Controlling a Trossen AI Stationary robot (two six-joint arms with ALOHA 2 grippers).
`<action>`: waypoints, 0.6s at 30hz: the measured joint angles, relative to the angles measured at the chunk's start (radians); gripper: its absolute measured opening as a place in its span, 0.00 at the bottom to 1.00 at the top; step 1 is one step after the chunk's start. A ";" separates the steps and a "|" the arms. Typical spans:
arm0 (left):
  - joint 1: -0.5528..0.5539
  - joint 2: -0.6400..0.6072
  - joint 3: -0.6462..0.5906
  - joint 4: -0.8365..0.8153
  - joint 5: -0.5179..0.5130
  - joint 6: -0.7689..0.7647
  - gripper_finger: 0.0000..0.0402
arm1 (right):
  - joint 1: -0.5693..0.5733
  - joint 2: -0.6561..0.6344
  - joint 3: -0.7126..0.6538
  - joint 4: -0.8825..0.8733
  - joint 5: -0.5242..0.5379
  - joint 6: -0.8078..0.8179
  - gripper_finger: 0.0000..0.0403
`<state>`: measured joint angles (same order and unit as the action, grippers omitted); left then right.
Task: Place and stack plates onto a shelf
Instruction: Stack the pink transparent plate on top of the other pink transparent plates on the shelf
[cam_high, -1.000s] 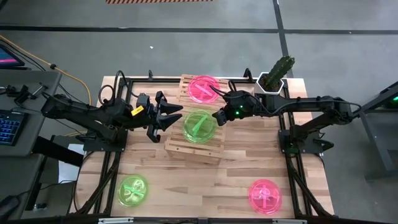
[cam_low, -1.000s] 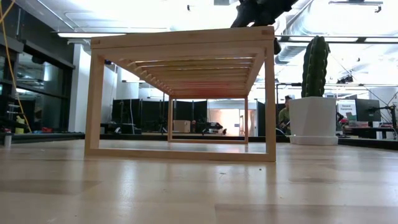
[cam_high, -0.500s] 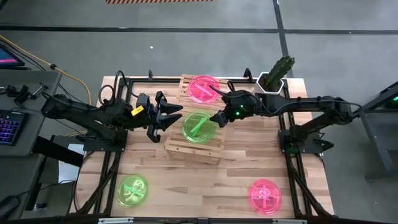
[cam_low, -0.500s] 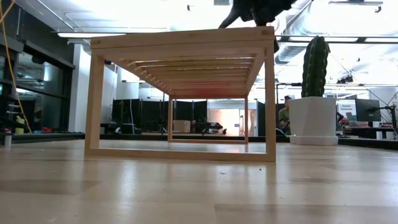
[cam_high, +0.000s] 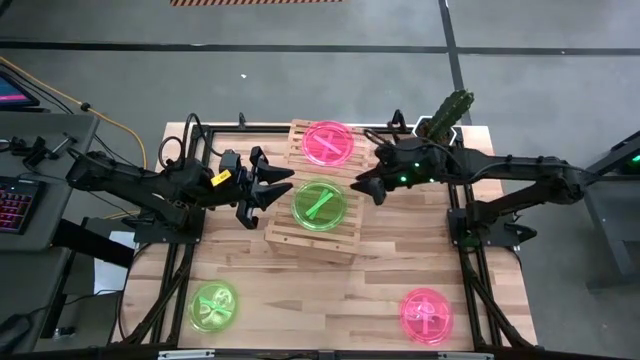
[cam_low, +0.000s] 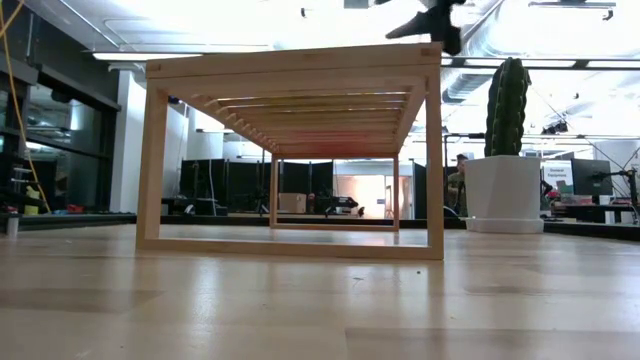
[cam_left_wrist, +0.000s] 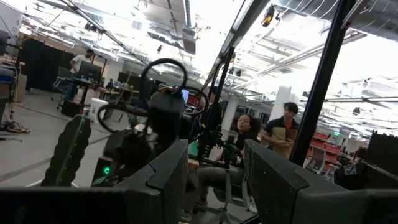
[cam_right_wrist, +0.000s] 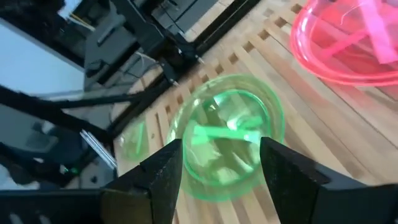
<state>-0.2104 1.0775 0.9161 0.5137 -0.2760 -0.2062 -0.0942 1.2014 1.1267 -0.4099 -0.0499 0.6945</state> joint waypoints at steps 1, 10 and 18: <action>0.000 0.000 0.000 0.000 0.000 0.000 0.36 | 0.007 -0.017 0.000 -0.022 0.011 -0.013 0.49; 0.000 0.000 0.000 -0.021 0.000 0.000 0.36 | 0.171 -0.200 -0.138 -0.104 0.125 -0.002 0.49; 0.000 0.000 0.000 -0.050 -0.023 0.000 0.36 | 0.327 -0.354 -0.399 0.234 0.256 0.110 0.49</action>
<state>-0.2100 1.0779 0.9161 0.4635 -0.2986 -0.2058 0.2331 0.8474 0.7278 -0.1756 0.2057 0.8045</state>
